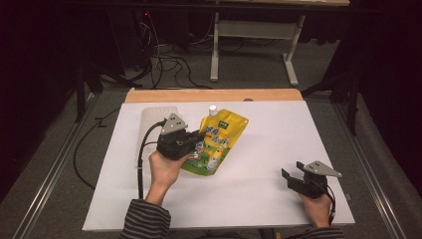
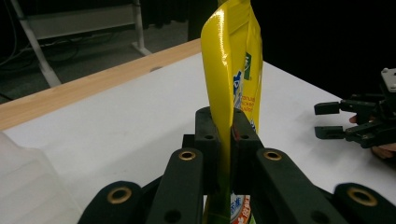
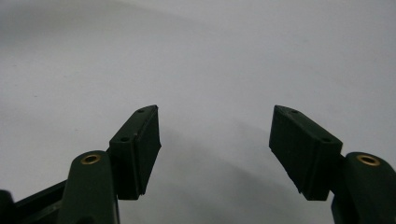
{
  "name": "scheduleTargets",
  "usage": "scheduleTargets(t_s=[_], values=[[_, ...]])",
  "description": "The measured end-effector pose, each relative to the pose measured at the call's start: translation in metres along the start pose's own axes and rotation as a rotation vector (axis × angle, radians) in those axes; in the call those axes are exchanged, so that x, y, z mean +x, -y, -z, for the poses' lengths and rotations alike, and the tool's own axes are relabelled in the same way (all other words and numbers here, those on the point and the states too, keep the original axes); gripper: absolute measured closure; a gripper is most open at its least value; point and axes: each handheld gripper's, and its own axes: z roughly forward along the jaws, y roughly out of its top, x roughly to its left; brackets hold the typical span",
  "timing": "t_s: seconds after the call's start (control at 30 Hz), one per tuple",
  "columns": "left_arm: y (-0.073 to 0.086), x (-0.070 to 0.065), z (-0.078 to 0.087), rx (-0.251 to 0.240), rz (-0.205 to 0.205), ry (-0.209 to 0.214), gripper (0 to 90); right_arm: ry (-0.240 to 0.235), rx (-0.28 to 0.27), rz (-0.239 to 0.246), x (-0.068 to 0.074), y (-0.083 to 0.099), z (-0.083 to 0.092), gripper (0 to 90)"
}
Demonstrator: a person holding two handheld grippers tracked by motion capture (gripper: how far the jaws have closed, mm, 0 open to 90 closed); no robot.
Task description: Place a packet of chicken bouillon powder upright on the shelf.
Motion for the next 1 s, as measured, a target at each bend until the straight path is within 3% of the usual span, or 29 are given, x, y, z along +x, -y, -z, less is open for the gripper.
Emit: scheduleTargets(t_s=[0.2, 0.47, 0.87, 1.0], values=[[-0.003, 0.011, 0.008, -0.007, -0.009, -0.046, 85.1, 0.002, 0.001, -0.001, 0.0, 0.0, 0.0, 34.1], [-0.001, 0.027, 0.024, -0.043, 0.017, -0.096, 85.1, 0.001, 0.003, 0.0, 0.0, 0.0, 0.0, 34.2], [0.005, 0.051, 0.043, -0.09, 0.026, -0.206, 85.0, 0.002, 0.01, 0.004, 0.0, 0.0, -0.001, 34.2], [0.008, 0.06, 0.048, -0.102, 0.049, -0.218, 84.9, 0.002, 0.011, 0.004, 0.0, 0.0, -0.001, 34.2]])
